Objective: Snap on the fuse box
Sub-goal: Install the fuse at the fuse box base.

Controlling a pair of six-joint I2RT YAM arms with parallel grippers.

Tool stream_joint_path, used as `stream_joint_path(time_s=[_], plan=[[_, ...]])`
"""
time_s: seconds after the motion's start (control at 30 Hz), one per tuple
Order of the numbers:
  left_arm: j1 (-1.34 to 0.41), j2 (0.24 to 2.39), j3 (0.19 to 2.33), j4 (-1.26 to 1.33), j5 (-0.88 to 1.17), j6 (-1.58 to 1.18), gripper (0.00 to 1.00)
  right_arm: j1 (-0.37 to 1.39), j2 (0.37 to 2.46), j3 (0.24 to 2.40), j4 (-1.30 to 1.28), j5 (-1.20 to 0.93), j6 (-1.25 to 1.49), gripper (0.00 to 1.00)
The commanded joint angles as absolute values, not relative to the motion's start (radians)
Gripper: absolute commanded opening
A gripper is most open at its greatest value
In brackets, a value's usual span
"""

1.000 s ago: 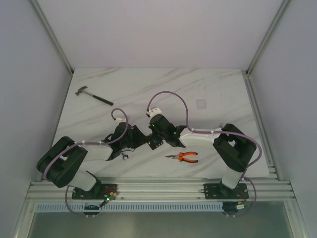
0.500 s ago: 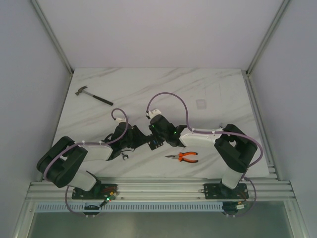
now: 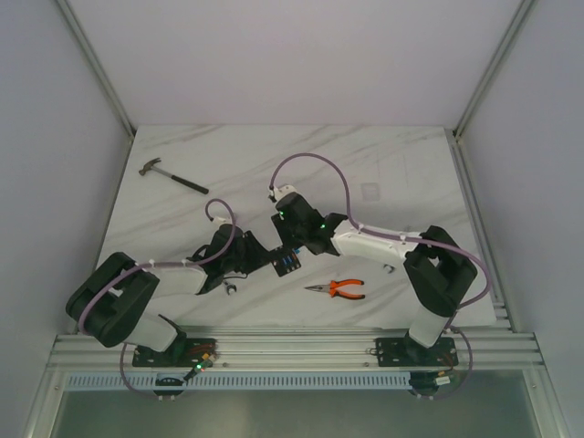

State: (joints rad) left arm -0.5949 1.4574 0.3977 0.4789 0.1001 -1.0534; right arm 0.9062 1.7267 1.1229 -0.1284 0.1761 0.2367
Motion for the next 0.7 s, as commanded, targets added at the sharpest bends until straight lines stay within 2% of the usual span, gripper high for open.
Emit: stream_joint_path(time_s=[0.0, 0.43, 0.67], plan=[[-0.592, 1.423, 0.413, 0.411, 0.089, -1.035, 0.41, 0.891, 1.713, 1.176, -0.205, 0.125, 0.259, 0.41], [-0.593, 1.425, 0.425, 0.394, 0.105, -1.024, 0.42, 0.880, 1.816, 1.288, -0.352, 0.069, 0.276, 0.28], [-0.594, 1.425, 0.426, 0.391, 0.109, -1.019, 0.43, 0.879, 1.849, 1.328, -0.412, 0.089, 0.277, 0.26]])
